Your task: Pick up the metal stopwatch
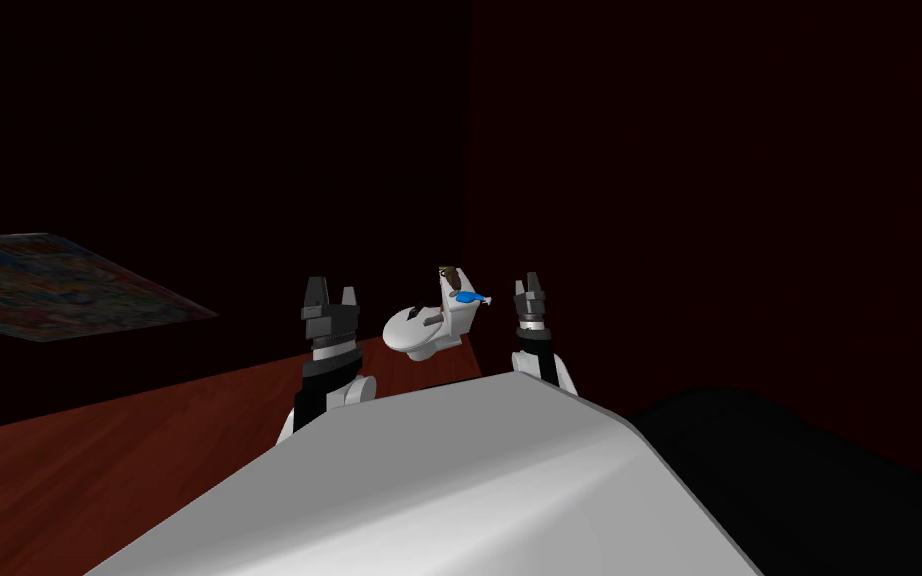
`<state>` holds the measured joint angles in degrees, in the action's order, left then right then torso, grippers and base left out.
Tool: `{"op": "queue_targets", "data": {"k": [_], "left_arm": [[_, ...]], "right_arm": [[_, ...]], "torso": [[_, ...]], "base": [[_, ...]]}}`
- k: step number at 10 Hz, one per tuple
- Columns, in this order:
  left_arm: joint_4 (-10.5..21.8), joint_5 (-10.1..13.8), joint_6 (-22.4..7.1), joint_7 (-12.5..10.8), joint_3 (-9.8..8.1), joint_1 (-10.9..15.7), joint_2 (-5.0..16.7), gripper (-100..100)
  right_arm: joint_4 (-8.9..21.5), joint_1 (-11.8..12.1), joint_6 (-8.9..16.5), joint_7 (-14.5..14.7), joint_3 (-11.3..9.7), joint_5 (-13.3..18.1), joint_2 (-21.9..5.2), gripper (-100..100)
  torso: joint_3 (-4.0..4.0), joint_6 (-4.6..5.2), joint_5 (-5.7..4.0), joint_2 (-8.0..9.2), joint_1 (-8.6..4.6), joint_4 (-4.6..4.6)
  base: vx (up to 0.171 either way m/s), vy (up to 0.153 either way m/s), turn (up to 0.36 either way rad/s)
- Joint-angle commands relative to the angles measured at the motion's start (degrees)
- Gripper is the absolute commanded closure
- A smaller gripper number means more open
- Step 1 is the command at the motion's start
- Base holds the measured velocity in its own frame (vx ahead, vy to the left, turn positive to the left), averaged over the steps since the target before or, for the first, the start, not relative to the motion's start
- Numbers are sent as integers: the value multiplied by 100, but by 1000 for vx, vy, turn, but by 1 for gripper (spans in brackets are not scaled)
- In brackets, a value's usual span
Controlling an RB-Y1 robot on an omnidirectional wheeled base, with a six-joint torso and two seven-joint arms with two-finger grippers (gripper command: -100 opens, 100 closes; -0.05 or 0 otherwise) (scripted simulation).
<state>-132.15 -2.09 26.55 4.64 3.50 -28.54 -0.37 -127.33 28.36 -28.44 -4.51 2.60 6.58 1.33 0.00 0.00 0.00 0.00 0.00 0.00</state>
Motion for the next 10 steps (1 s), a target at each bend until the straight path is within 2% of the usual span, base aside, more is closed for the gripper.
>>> {"op": "queue_targets", "data": {"k": [1, 4, 5, 6, 7, 8, 9, 10], "left_arm": [[0, 0, 0, 0, 0, 0, 0, 0], [0, 0, 0, 0, 0, 0, 0, 0], [0, 0, 0, 0, 0, -1, 0, 0], [0, 0, 0, 0, 0, 0, 0, 0], [0, 0, 0, 0, 0, 0, 0, 0], [0, 0, 0, 0, 0, 0, 0, 0], [0, 0, 0, 0, 0, 0, 0, 0], [0, 0, 0, 0, 0, 0, 0, 0]], "right_arm": [[-31, -21, 129, 78, -19, -9, -184, -100], [-146, -103, 595, 392, -95, -47, -564, -100], [-146, -103, 641, 392, -95, -47, -564, -100], [-197, -141, 866, 544, -132, -65, -667, -100], [-197, -141, 885, 544, -132, -65, -667, -100], [-253, -183, 1113, 718, -175, -86, -755, -100], [-253, -183, 1162, 718, -175, -86, -755, -100], [-313, -228, 1375, 912, -222, -110, -829, -100]], "torso": [[0, 0, 0, 0, 0, 0], [-8, 0, 3, -14, 12, -3], [-11, 0, 4, -19, 17, -4], [-10, 0, 3, -16, 15, -4], [-9, 0, 3, -16, 14, -4], [-8, 0, 3, -13, 11, -3], [-8, 0, 3, -14, 14, -3], [-8, 0, 3, -13, 13, -3]], "base": [[12, 10, -13], [41, 39, -23], [38, 39, -11], [37, 35, -20], [29, 27, -11], [35, 39, -20], [32, 34, -11], [41, 39, -19]]}}
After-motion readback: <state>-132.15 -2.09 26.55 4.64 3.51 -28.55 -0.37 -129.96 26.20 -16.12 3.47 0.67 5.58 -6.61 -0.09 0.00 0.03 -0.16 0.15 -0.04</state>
